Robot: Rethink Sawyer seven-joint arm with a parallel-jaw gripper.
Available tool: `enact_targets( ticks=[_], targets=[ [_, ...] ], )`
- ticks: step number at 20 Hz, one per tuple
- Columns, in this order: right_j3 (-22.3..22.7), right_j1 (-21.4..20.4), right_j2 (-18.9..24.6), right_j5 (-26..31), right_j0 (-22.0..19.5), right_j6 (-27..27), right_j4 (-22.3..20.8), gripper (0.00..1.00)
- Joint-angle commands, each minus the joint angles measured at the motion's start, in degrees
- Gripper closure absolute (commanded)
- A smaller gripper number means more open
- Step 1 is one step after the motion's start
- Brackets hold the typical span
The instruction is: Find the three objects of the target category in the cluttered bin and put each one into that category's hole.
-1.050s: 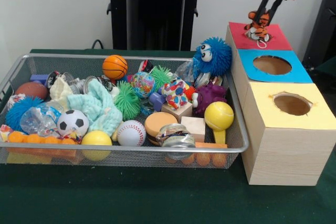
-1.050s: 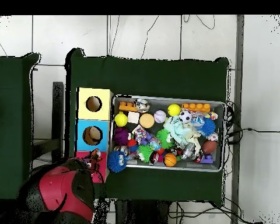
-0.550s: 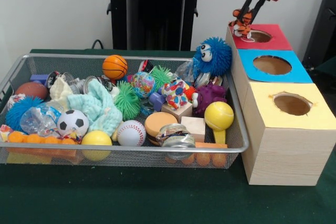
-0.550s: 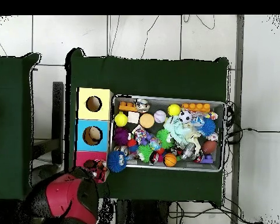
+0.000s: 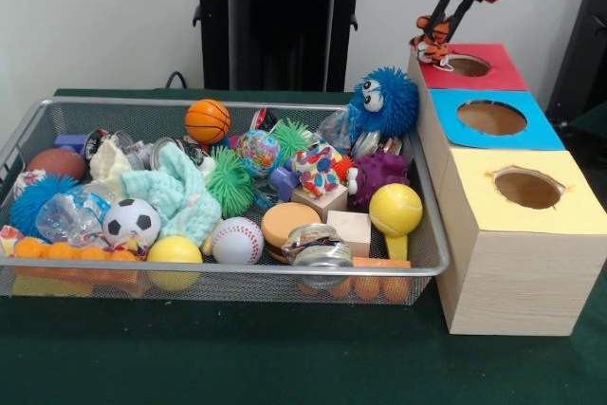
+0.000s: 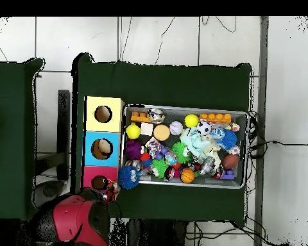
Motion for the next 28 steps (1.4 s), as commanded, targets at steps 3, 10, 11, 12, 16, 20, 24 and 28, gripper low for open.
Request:
enact_targets(
  ticks=[3, 10, 11, 12, 16, 20, 24, 28],
  targets=[
    [3.30, 2.25, 2.23, -1.13, 0.74, 15.77, 4.00, 1.00],
    [3.74, 1.70, 3.20, -2.72, 0.89, 15.98, 6.03, 1.00],
    [4.17, 1.39, 3.31, -3.31, 1.10, 16.24, 6.41, 1.00],
    [4.40, 1.31, 3.43, -3.86, 1.14, 16.38, 6.74, 1.00],
    [4.63, 1.11, 3.61, -4.49, 1.35, 16.27, 7.53, 1.00],
    [4.83, 1.55, 4.38, -5.75, 1.07, 15.92, 8.55, 1.00],
    [5.42, 1.32, 6.07, -8.19, -0.11, 15.44, 10.11, 1.00],
    [5.63, 1.03, 6.59, -8.96, -0.34, 14.48, 11.06, 1.00]
  ],
)
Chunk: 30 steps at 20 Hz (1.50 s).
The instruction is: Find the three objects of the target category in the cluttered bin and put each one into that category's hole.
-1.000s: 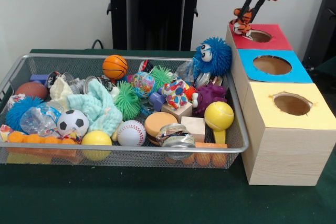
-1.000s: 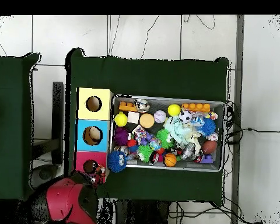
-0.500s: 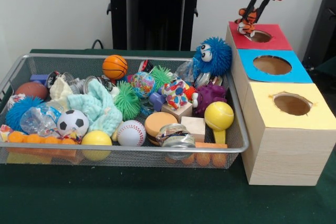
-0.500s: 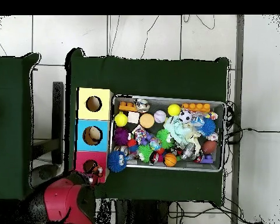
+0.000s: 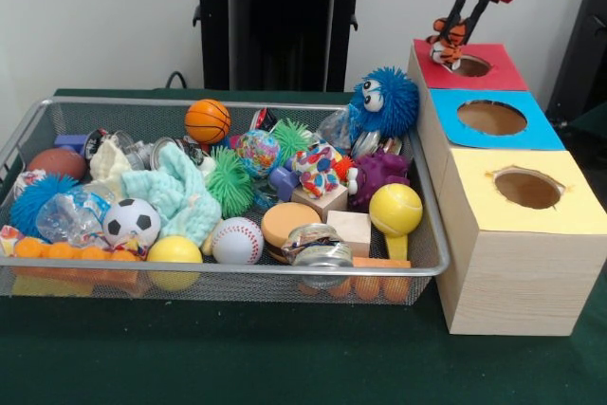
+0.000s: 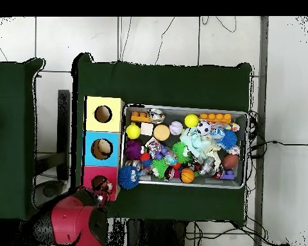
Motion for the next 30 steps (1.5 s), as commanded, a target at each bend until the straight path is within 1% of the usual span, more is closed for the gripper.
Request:
enact_targets(
  ticks=[1, 4, 14, 18, 23, 30],
  targets=[
    [3.10, 1.29, 6.79, -4.92, -1.80, 14.33, 4.23, 1.00],
    [2.53, 1.84, 7.07, -5.15, -1.91, 14.12, 4.88, 1.00],
    [2.31, 0.60, 7.13, -4.08, -1.95, 13.35, 6.55, 1.00],
    [1.94, 0.54, 6.83, -3.14, -1.50, 13.44, 7.01, 1.00],
    [0.99, 0.31, 5.48, -1.16, -0.40, 13.93, 7.77, 1.00],
    [2.07, 0.53, 5.72, -2.62, 0.36, 14.34, 8.70, 1.00]
  ],
)
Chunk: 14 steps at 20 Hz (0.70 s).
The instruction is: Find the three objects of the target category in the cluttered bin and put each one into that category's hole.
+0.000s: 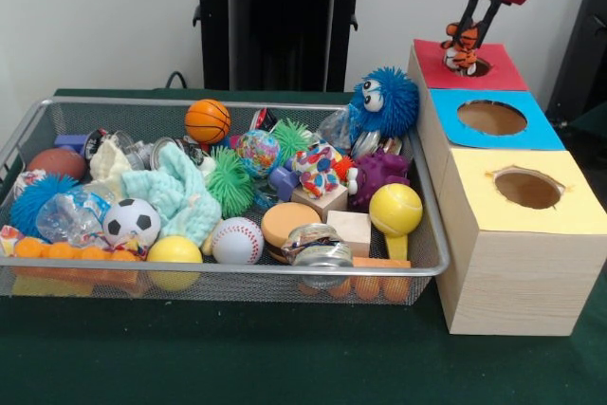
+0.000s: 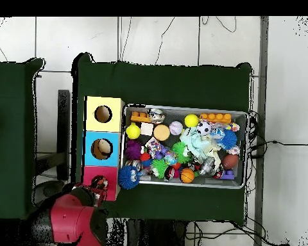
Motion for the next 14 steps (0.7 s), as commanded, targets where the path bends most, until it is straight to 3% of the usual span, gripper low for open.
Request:
enact_targets(
  ticks=[1, 14],
  targets=[
    [1.46, 0.57, 5.55, -1.30, 0.09, 14.31, 3.45, 1.00],
    [1.21, 1.07, 4.88, -0.75, 1.75, 14.90, 5.37, 1.00]
  ],
)
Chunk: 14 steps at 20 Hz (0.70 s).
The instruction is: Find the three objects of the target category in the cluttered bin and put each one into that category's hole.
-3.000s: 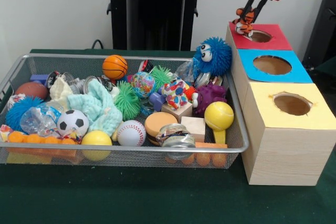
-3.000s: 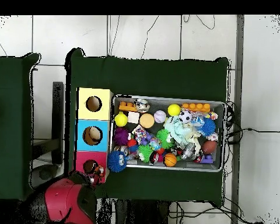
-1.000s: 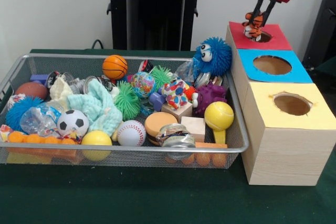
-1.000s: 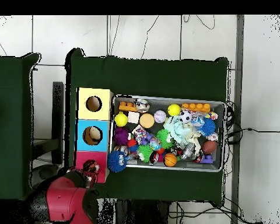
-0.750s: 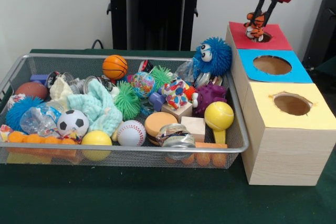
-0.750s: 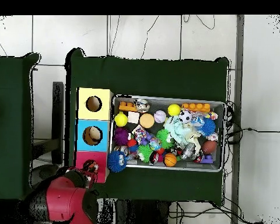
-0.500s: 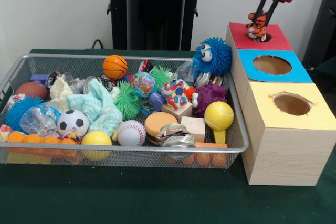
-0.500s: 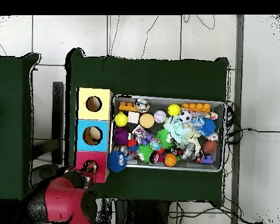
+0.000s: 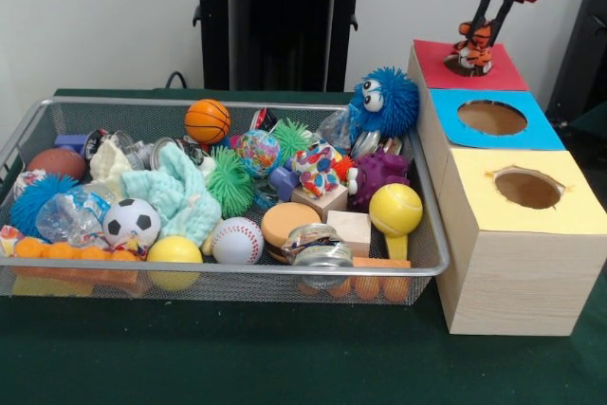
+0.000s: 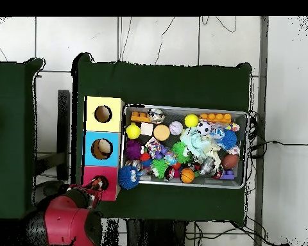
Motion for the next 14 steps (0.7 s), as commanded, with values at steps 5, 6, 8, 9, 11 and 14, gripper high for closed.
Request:
enact_targets(
  ticks=[5, 6, 8, 9, 11, 14],
  targets=[
    [1.55, 1.06, 4.72, -1.19, 0.04, 14.40, 3.30, 1.00],
    [1.55, 1.04, 4.66, -1.25, 0.11, 14.39, 3.27, 1.00],
    [1.67, 1.04, 4.76, -1.48, 0.03, 14.27, 3.30, 0.00],
    [1.71, 1.03, 4.79, -1.56, 0.00, 14.23, 3.29, 0.00],
    [1.79, 1.07, 4.78, -1.65, -0.08, 14.09, 3.26, 0.00],
    [2.04, 1.12, 4.75, -1.73, -0.04, 14.06, 3.31, 0.00]
  ],
)
